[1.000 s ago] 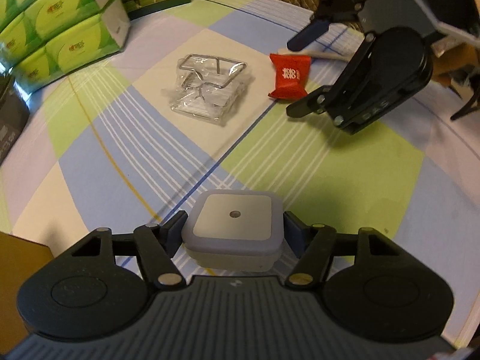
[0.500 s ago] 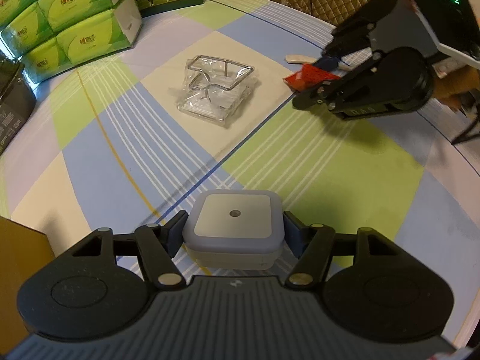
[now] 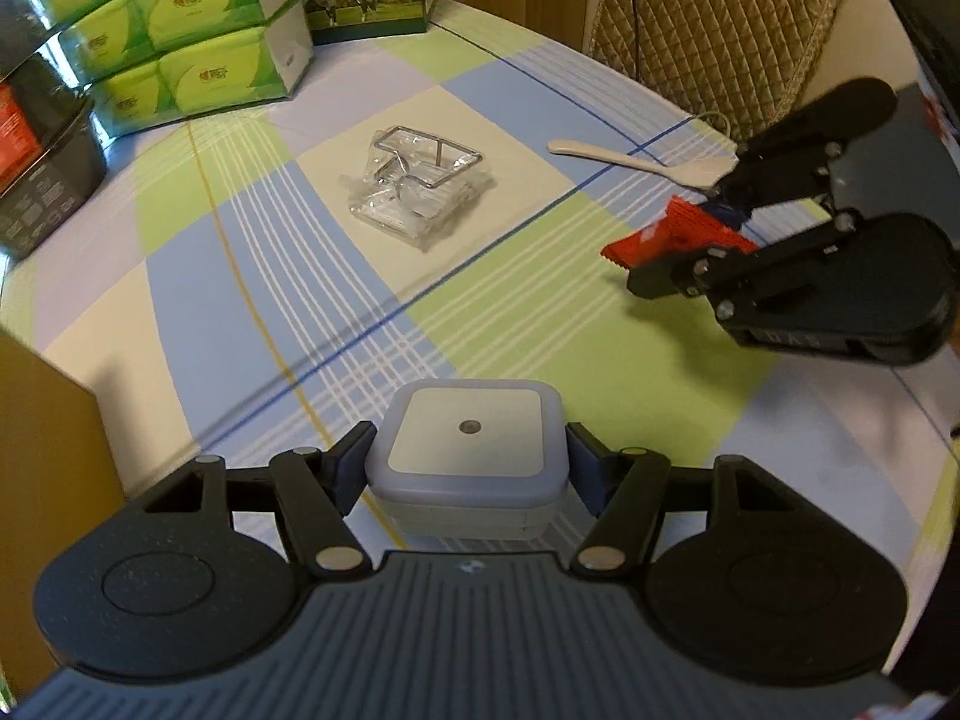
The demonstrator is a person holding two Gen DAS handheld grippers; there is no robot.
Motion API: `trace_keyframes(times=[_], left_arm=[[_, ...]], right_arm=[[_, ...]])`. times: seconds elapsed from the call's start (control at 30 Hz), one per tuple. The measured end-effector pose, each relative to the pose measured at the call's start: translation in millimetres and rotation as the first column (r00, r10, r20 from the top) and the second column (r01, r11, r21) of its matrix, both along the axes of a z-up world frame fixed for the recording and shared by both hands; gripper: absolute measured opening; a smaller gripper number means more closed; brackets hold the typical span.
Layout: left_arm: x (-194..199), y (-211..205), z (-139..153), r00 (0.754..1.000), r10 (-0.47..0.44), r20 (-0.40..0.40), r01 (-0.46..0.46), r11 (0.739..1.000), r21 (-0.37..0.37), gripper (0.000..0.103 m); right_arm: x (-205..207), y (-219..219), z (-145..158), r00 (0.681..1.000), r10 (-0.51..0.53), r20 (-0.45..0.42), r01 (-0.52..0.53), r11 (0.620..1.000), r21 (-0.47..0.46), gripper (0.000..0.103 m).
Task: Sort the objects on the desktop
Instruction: 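Lift the plug device with the left tool while the right tool lifts the candy packet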
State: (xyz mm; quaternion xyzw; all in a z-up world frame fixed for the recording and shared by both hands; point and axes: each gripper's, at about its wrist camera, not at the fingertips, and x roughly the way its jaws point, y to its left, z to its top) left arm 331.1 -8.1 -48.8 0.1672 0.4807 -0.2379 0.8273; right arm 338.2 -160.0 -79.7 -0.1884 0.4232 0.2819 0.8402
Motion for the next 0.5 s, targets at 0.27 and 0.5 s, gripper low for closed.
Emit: trace_keyframes(times=[0.27,0.5], left_arm=[[-44.4,1.5,18.0,0.999,0.05,0.018,-0.049,0.998,-0.033,0.062],[-87.8,1.5,35.0,0.995,0.089,0.054,-0.086,0.995,-0.059,0.062]], right_arm=[[-52.3,-6.1,23.5,0.998,-0.066,-0.003,0.066,0.997,0.034,0.016],[-100.3,-19.8,38.4,0.987,-0.158,-0.037,0.16,0.984,0.083,0.016]])
